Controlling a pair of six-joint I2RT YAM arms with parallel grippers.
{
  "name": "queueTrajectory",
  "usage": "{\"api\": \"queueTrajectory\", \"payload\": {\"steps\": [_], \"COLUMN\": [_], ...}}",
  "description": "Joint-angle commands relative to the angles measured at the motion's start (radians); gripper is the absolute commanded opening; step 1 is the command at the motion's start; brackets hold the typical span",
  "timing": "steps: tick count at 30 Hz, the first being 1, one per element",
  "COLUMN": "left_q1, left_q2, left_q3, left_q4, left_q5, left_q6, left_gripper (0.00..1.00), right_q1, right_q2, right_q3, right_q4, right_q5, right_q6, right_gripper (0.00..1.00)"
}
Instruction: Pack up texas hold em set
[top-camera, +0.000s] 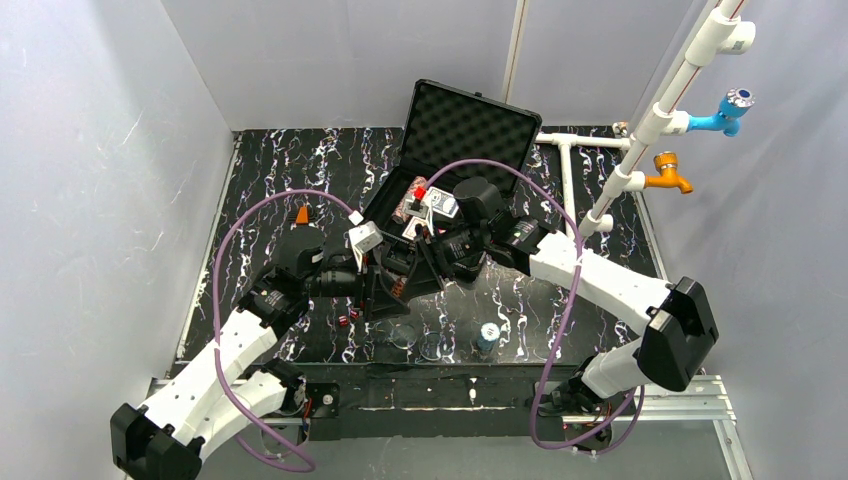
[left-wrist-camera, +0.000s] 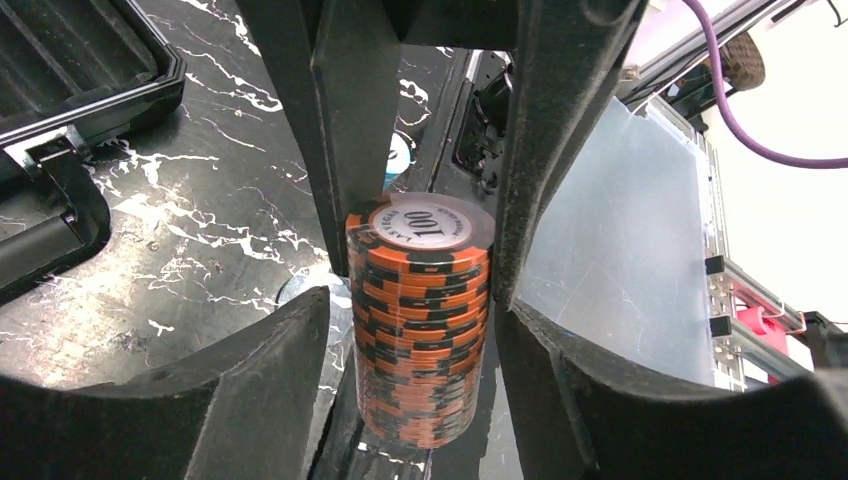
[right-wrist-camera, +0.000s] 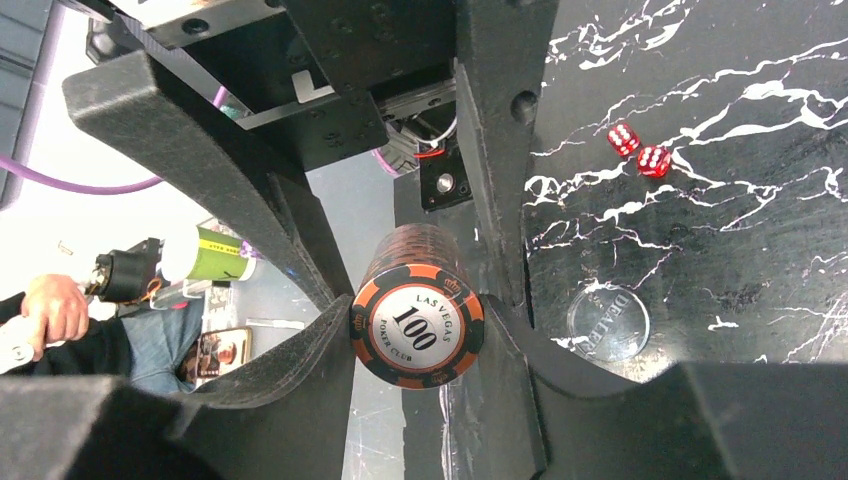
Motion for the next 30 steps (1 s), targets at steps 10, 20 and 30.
{"api": "queueTrajectory", "payload": {"steps": [10, 20, 30], "left_q1": [0.002, 0.002, 0.001], "left_q2": [-0.009, 0.015, 0.087], "left_q3": [0.017, 0.04, 0.108], "left_q4": [-0.028, -0.105, -0.198], "left_q5": [-0.006, -0.125, -0.347], "left_q6": [0.023, 0.079, 0.115], "left_gripper": [0.0, 0.0, 0.0], "right_q1": [0.009, 0.009, 0.009], "right_q2": [-0.007, -0.082, -0.236], "right_q3": [0.072, 0.064, -0.031], "right_q4": [-0.022, -0.088, -0.085], "right_q5": [0.028, 0.362, 0.8], "right_q6": [-0.034, -0.076, -0.06], "right_gripper": [0.36, 0.98, 0.98]}}
